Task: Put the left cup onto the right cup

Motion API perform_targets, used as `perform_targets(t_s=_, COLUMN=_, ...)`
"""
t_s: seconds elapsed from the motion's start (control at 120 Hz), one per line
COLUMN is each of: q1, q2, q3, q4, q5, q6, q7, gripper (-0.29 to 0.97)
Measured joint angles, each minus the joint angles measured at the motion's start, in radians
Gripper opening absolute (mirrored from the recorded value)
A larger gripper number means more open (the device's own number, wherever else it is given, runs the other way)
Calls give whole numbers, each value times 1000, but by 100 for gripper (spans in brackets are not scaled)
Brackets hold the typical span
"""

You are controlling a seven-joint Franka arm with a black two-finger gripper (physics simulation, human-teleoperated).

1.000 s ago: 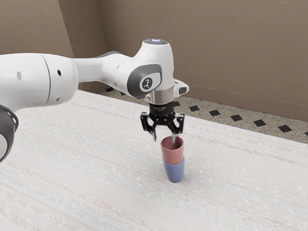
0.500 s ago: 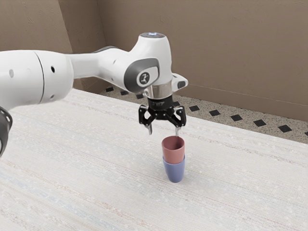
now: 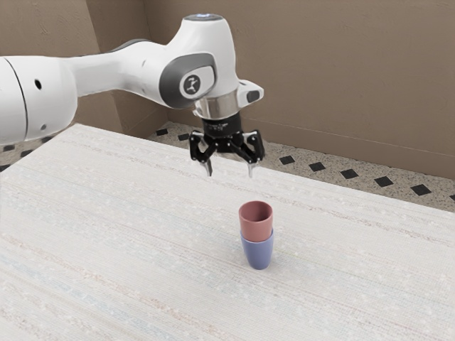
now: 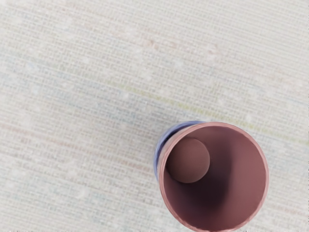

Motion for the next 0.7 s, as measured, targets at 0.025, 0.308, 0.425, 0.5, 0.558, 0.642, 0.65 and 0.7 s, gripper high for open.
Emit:
perform_targets(t_s=0.025, q1=4, q2=-7, q3=0, q4=1, q5=0, q6=-8, q7=5, gripper=68)
perform_targets(t_s=0.308, q1=58, q2=-71, q3=3, q4=8, q5=18, q6=-96, q7=91, gripper=68)
perform_targets(t_s=0.425, q1=81, q2=-87, q3=3, q4=25, q5=38, q6=-134, q7=144, gripper=68)
perform_targets(t_s=0.5, q1=98, q2=-95, q3=3, q4=38, q5=44, q6=-158, q7=181, gripper=68)
perform_targets(t_s=0.558, q1=110, q2=-102, q3=4, q4=43, q5=47, q6=-175, q7=212, gripper=68)
perform_targets(t_s=0.642, q1=126, q2=-117, q3=7, q4=45, q5=49, q6=-192, q7=256, gripper=68)
perform_targets(t_s=0.65, q1=127, q2=-119, q3=7, q4=45, q5=49, q6=-194, q7=260, gripper=68)
perform_targets(t_s=0.7, q1=134, q2=-130, q3=7, q4=45, q5=49, q6=-205, q7=283, gripper=68)
